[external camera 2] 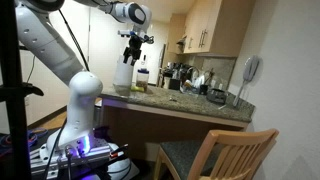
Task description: Place the bottle on the counter
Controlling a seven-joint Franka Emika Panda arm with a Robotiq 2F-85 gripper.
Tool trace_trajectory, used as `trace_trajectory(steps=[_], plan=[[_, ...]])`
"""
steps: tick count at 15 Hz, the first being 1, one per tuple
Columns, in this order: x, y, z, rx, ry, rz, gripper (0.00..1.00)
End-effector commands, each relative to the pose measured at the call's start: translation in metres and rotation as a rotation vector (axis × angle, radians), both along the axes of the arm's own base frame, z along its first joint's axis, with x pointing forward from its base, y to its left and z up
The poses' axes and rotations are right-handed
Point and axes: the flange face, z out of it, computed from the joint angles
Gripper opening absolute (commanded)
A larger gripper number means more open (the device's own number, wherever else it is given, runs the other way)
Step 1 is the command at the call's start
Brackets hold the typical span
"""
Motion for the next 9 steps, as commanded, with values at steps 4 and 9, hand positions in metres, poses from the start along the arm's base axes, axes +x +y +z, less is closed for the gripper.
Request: trace_trajectory(steps=[4,9], plan=[[0.010,0.001,0.006,-0.028,-0.139,0.105,1.00],[0.031,0.010,0.016,0.021,-0.358,0.261,1.00]])
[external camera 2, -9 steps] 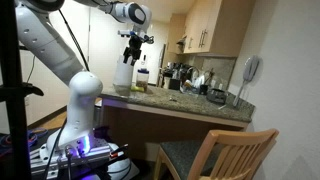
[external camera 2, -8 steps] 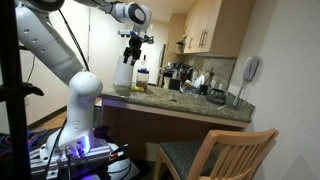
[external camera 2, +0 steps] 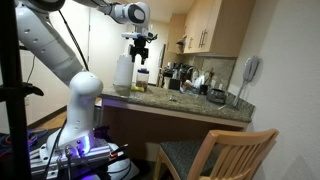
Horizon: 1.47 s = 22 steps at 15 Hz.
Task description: Place the bottle on the counter
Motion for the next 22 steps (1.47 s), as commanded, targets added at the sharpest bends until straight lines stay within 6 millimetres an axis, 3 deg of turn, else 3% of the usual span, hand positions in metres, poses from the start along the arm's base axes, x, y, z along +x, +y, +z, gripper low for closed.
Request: trace_trajectory(steps=[1,6,8,9,11,16,17,18,20,22], plan=[[0.003,0.003,0.002,0.003,-0.033,0.038,1.00],[0.006,0.005,0.003,-0.014,-0.054,0.142,1.00],[0.014,0.007,0.007,-0.035,-0.175,0.235,1.00],[0.027,0.072,0.034,-0.017,-0.223,0.267,1.00],[0.033,0.105,0.055,0.005,-0.332,0.340,1.00],[0.035,0.234,0.121,0.102,-0.636,0.495,1.00],[0.022,0.203,0.102,0.067,-0.572,0.464,1.00],[0.022,0.221,0.112,0.087,-0.611,0.481,1.00],[0.026,0.236,0.118,0.101,-0.624,0.495,1.00],[0.039,0.244,0.097,0.157,-0.594,0.502,1.00]])
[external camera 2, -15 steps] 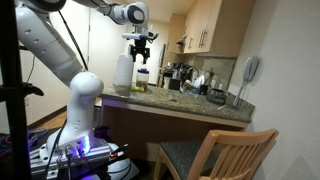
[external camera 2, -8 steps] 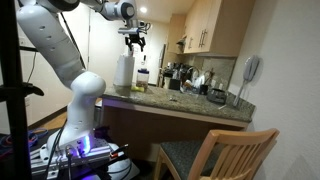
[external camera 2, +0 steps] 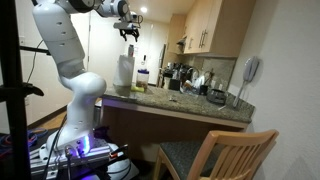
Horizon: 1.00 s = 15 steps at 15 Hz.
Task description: Place the bottle on the counter
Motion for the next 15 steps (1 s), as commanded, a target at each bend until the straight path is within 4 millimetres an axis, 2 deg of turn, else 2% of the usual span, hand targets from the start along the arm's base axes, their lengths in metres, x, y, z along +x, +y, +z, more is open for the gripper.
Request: trace_trajectory(steps=[1,4,7,8,10,12,15], plan=[[0.016,0.017,-0.022,0.074,0.032,0.024,1.00],[0.031,0.039,-0.028,0.175,0.005,0.036,1.00],[0.048,0.060,-0.046,0.219,-0.032,0.016,1.00],[0.037,0.049,-0.038,0.192,-0.022,0.021,1.00],[0.045,0.058,-0.049,0.209,-0.019,0.019,1.00],[0.047,0.059,-0.051,0.212,-0.018,0.021,1.00],[0.057,0.071,-0.070,0.231,-0.015,0.022,1.00]])
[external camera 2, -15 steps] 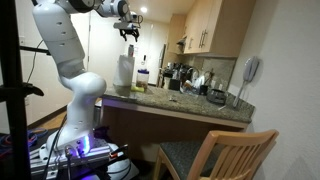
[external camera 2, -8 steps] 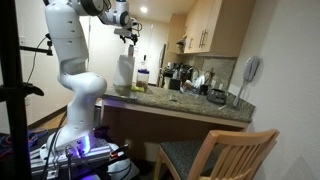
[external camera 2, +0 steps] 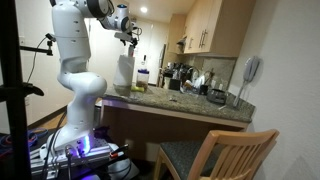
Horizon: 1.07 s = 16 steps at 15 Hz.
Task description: Place the bottle on the counter
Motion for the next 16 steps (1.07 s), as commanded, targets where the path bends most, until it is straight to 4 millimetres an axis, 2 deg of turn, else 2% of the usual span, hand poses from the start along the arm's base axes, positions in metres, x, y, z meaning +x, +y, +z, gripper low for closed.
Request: trace_trajectory(steps=[1,8,9,10,16], plan=[[0.013,0.014,-0.021,0.019,-0.012,-0.008,1.00],[0.040,0.031,-0.049,0.083,-0.093,-0.066,1.00],[0.041,0.031,-0.053,0.074,-0.105,-0.070,0.89],[0.040,0.031,-0.054,0.062,-0.106,-0.076,0.72],[0.027,0.028,-0.046,0.057,-0.125,-0.093,0.26]])
